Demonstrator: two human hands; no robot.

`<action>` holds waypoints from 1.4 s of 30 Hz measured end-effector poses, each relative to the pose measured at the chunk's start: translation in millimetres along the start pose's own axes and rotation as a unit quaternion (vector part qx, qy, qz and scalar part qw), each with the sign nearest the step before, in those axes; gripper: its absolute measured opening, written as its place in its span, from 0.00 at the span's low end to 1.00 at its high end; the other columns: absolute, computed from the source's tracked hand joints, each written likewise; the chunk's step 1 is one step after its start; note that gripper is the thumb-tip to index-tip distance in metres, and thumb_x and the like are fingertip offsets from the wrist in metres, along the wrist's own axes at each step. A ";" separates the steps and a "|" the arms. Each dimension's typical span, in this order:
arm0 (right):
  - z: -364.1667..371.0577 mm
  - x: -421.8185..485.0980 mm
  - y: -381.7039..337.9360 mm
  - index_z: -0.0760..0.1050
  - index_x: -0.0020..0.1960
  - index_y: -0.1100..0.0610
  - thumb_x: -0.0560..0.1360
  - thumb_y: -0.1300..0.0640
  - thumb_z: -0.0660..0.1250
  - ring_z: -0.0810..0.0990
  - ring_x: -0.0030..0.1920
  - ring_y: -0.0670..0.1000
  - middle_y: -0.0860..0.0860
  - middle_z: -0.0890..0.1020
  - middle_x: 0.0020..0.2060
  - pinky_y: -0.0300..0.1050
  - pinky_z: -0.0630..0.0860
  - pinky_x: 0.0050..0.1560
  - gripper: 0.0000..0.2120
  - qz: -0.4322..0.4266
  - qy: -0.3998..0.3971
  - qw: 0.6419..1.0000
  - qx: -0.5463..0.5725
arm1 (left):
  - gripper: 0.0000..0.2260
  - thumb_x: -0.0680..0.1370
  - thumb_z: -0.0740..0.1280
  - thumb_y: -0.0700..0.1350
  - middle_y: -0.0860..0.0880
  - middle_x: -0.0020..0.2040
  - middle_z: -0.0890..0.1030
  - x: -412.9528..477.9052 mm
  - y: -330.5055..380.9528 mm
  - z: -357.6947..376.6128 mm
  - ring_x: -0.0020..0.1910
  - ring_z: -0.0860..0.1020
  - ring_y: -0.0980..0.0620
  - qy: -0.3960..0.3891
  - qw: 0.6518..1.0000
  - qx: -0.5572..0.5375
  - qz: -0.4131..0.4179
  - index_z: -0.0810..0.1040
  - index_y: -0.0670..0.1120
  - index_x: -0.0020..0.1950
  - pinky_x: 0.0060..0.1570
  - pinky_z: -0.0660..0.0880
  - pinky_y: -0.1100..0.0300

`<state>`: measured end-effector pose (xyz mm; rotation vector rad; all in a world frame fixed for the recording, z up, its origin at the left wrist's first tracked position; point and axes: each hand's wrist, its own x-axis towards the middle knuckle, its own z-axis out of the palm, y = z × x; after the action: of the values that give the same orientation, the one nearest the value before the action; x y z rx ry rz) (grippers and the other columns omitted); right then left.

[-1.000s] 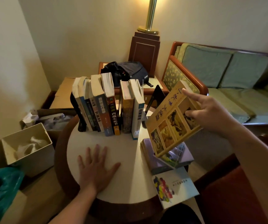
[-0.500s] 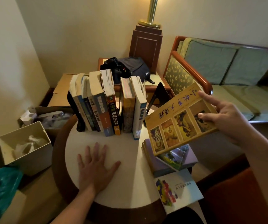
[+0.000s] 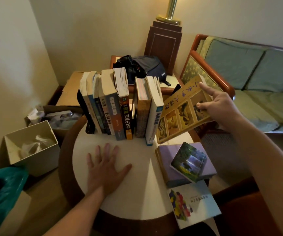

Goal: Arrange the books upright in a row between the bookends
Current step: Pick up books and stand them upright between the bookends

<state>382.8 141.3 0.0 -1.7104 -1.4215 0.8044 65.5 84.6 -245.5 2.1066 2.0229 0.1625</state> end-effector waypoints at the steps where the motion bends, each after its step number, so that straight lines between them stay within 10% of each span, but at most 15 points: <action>1: 3.0 5.1 -1.7 0.63 0.78 0.45 0.79 0.68 0.66 0.86 0.47 0.58 0.45 0.81 0.50 0.57 0.84 0.49 0.34 -0.001 0.000 1.000 -0.010 | 0.42 0.71 0.39 0.79 0.52 0.82 0.41 0.3 0.4 0.2 0.80 0.37 0.44 0.000 1.000 0.001 0.000 0.43 0.60 0.81 0.75 0.36 0.38; 11: 64.0 42.3 -19.6 0.61 0.79 0.43 0.80 0.66 0.61 0.85 0.50 0.57 0.57 0.74 0.71 0.53 0.85 0.46 0.32 -0.052 -0.045 0.979 -0.190 | 0.42 0.71 0.41 0.79 0.52 0.82 0.42 -0.1 0.7 0.5 0.80 0.37 0.44 0.011 1.000 -0.006 0.001 0.44 0.60 0.81 0.76 0.36 0.38; 16: 77.5 45.7 -29.0 0.57 0.80 0.40 0.86 0.50 0.55 0.81 0.59 0.60 0.52 0.67 0.76 0.57 0.85 0.45 0.23 -0.004 -0.116 0.986 -0.118 | 0.42 0.71 0.41 0.79 0.52 0.82 0.42 -0.3 -0.1 -0.1 0.80 0.37 0.44 0.009 1.000 -0.006 0.001 0.45 0.60 0.81 0.76 0.37 0.38; 22: 81.1 32.6 -23.6 0.53 0.80 0.38 0.86 0.47 0.53 0.81 0.50 0.49 0.46 0.76 0.58 0.59 0.85 0.43 0.24 0.020 -0.165 0.985 -0.043 | 0.42 0.72 0.40 0.78 0.52 0.82 0.41 -1.0 0.0 -0.3 0.80 0.36 0.44 0.008 1.000 -0.009 0.006 0.44 0.60 0.81 0.76 0.36 0.38; 30: 87.8 28.4 -16.7 0.52 0.79 0.34 0.85 0.43 0.51 0.81 0.51 0.49 0.47 0.77 0.61 0.53 0.85 0.40 0.23 0.012 -0.161 0.987 -0.024 | 0.42 0.71 0.40 0.79 0.52 0.82 0.41 -0.3 0.0 -0.2 0.80 0.37 0.44 0.006 1.000 -0.001 0.003 0.43 0.60 0.81 0.76 0.36 0.38; 42: 67.4 -33.4 49.7 0.57 0.80 0.43 0.83 0.43 0.58 0.75 0.69 0.51 0.51 0.76 0.70 0.53 0.71 0.70 0.26 -0.004 -0.078 0.997 -0.022 | 0.41 0.72 0.40 0.78 0.52 0.82 0.42 -1.3 -0.6 -0.2 0.80 0.37 0.44 0.006 1.000 -0.009 0.004 0.44 0.60 0.81 0.76 0.35 0.39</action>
<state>345.1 114.3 -77.3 -1.7045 -1.5589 0.9273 64.8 83.4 -245.3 2.1087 2.0130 0.1947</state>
